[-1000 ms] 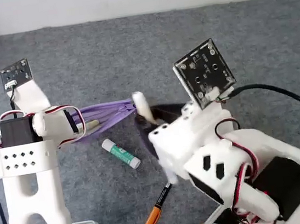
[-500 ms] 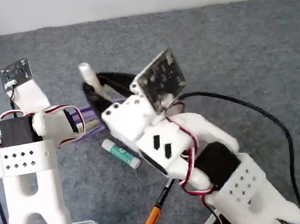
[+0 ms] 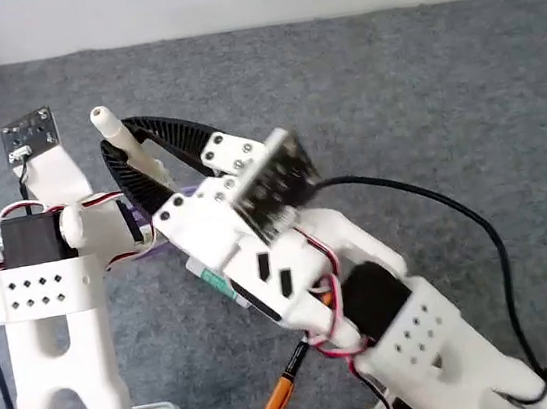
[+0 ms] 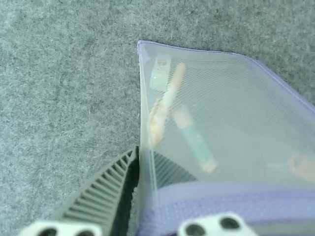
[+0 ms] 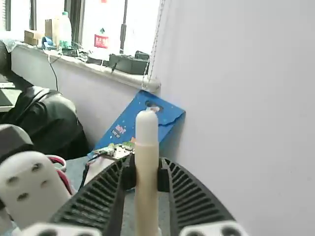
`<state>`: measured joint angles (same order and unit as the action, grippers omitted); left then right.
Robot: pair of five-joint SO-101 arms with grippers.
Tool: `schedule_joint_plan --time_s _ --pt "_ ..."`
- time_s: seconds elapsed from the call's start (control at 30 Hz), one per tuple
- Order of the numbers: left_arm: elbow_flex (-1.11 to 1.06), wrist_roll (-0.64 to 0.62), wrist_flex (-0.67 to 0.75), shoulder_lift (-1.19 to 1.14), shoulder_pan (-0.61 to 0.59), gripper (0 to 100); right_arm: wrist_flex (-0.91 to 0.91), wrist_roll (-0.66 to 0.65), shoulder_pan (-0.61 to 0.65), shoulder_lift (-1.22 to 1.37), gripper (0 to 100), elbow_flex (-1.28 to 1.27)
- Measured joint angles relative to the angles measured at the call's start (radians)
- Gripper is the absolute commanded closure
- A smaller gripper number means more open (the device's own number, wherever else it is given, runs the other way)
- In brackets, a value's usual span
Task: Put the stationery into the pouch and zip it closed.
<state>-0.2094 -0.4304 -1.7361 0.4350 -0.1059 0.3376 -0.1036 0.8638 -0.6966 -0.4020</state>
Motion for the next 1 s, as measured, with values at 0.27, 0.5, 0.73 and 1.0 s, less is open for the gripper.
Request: schedule_joint_plan --time_s 0.27,0.5,0.73,1.0 --pt "0.0 0.0 0.0 0.0 0.0 99 -0.149 -0.008 -0.025 0.072 99.0 -0.117" --pt "0.0 0.0 0.0 0.0 0.0 99 -0.037 -0.008 -0.058 0.026 98.8 -0.133" --pt "0.0 0.0 0.0 0.0 0.0 99 0.109 -0.008 -0.06 -0.051 95.2 -0.133" --pt "0.002 0.0 0.0 -0.003 0.0 99 0.265 0.023 -0.068 -0.109 78.6 -0.133"
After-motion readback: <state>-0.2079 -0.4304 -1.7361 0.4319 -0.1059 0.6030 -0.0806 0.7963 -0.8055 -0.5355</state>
